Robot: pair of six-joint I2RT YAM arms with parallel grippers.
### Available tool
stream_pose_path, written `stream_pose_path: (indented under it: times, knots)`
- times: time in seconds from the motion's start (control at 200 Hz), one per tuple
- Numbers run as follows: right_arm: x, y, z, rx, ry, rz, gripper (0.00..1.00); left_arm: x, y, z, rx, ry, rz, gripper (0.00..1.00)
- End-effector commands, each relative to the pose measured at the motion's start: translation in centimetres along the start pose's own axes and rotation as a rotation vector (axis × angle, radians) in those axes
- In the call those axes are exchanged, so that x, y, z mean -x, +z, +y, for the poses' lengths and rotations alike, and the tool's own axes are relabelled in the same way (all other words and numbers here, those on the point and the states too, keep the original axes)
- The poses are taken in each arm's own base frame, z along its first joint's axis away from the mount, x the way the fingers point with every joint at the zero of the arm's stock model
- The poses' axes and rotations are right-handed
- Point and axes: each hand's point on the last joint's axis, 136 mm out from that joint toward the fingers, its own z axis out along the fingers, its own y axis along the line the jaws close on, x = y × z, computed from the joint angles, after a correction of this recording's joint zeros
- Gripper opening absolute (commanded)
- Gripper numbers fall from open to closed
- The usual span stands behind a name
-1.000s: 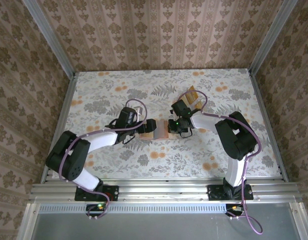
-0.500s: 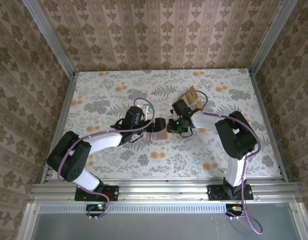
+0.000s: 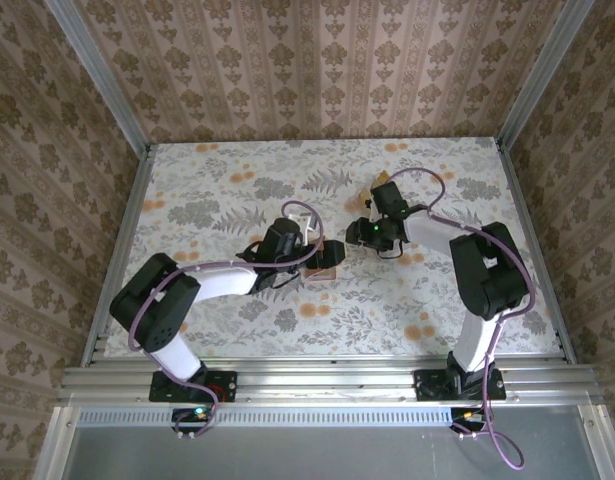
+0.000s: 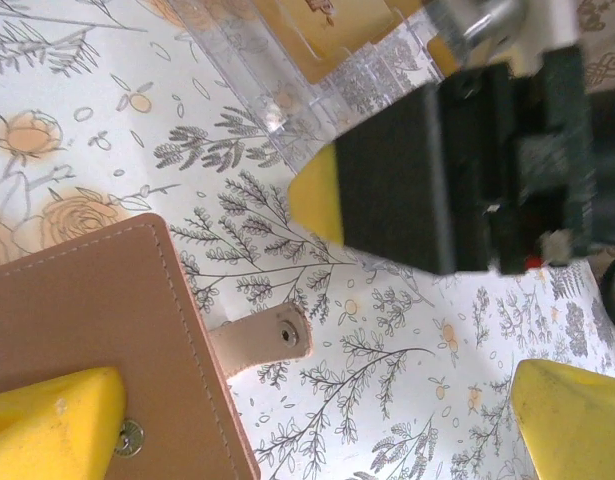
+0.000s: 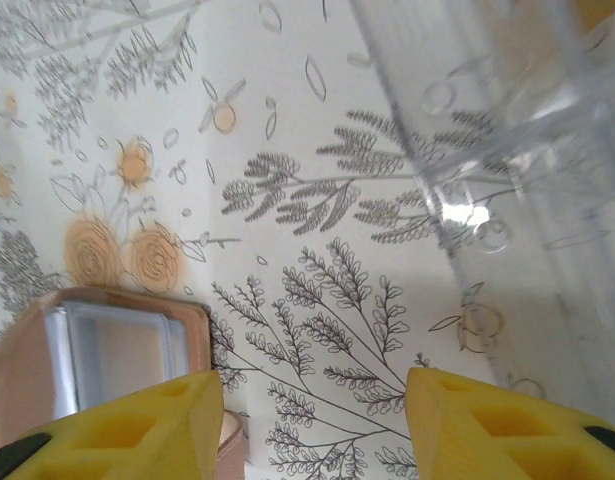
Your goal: Put the credit cards into the card holder
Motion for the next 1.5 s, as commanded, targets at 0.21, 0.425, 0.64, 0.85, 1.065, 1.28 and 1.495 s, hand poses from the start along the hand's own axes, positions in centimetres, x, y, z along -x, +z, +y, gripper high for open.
stream_pose_path:
  times: [0.21,0.425,0.64,0.85,1.065,1.28,1.495]
  knots:
    - [1.5,-3.0,2.6,0.067,0.006,-0.054,0.50,-2.8,1.2,2.3,0.077,0.015,0.021,1.00]
    - [1.6,-3.2,3.5,0.095,-0.014,-0.033,0.39,-2.5,-0.8,2.8,0.147,0.176,0.033,1.00]
    - [1.2,-3.1,5.8,0.153,-0.062,0.011,0.22,-1.7,-1.2,1.3,0.114,0.281,0.052,1.00]
    - [1.1,-1.7,7.9,0.206,-0.084,0.059,0.14,-3.4,-0.9,1.5,0.119,0.369,0.112,0.98]
    - [-0.1,-0.2,9.4,0.230,-0.123,0.130,0.11,-5.2,-0.2,2.8,0.142,0.402,0.174,0.95]
    - [-2.6,2.5,9.3,0.212,-0.123,0.190,0.10,-5.3,-0.1,3.2,0.154,0.408,0.175,0.95]
    - [-4.3,5.1,8.5,0.179,-0.113,0.230,0.06,-4.8,-0.2,2.7,0.146,0.412,0.167,0.95]
